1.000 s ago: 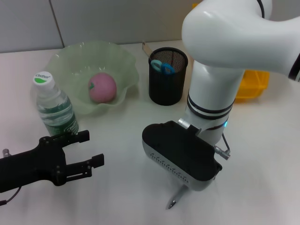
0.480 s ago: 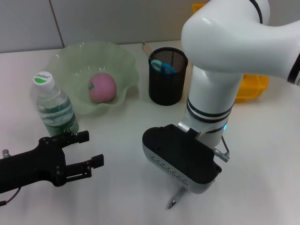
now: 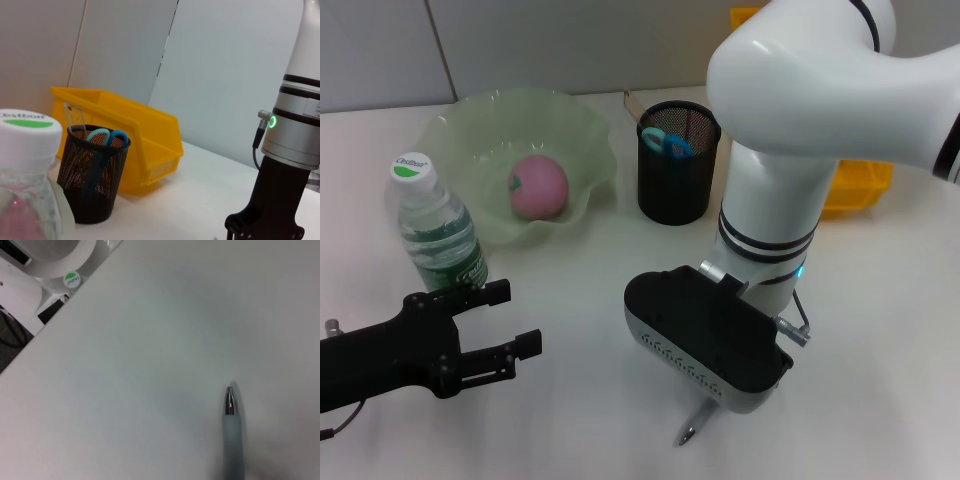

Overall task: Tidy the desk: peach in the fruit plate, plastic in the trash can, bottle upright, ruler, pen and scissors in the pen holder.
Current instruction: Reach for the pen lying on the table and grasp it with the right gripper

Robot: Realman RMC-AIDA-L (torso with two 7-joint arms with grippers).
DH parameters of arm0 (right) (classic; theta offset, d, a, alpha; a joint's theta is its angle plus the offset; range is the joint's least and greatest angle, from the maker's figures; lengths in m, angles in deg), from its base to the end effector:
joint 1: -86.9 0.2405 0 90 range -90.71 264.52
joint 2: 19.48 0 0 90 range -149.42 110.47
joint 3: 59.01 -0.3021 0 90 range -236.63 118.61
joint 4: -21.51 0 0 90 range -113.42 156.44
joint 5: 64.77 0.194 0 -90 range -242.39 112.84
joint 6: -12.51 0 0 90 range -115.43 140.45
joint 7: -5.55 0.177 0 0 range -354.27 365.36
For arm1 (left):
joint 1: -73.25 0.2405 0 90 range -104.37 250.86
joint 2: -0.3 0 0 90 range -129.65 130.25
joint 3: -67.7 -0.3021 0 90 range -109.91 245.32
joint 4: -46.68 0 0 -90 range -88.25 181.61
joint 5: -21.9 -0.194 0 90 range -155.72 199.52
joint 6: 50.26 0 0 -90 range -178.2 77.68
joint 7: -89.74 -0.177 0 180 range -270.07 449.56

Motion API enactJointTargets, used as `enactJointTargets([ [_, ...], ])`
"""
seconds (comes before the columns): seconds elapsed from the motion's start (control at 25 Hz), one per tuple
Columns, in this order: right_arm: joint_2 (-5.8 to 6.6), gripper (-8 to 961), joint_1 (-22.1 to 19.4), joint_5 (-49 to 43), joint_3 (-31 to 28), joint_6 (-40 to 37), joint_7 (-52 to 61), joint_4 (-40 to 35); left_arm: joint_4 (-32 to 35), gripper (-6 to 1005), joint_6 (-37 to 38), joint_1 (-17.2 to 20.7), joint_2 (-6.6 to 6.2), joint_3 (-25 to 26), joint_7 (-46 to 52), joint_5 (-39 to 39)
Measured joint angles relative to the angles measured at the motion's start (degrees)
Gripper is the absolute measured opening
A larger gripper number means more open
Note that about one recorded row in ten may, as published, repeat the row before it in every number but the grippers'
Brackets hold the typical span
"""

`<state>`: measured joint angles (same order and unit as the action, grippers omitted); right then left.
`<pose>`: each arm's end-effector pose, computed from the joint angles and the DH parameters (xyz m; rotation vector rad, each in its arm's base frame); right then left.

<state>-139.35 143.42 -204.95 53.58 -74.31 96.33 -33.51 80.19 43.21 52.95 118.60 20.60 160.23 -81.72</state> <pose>0.1831 0.3473 -0.1439 2.4522 0.9760 0.9859 -0.3014 0.2881 -0.0570 -2.7041 -0.6331 -0.8576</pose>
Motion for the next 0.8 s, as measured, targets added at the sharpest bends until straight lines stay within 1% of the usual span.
enactJointTargets([
  [0.56,0.00,345,-0.1,0.0,0.7,0.9,0.0,0.5,0.0,828,0.2,0.1,-0.09,0.0,0.2,0.0],
  [0.68,0.00,342,-0.1,-0.1,1.5,1.9,0.0,1.0,0.0,829,0.3,0.2,-0.09,0.0,0.2,0.0],
  [0.8,0.01,277,-0.1,-0.2,2.1,2.3,-0.1,1.2,0.0,829,0.3,0.2,-0.09,0.0,0.2,0.0],
])
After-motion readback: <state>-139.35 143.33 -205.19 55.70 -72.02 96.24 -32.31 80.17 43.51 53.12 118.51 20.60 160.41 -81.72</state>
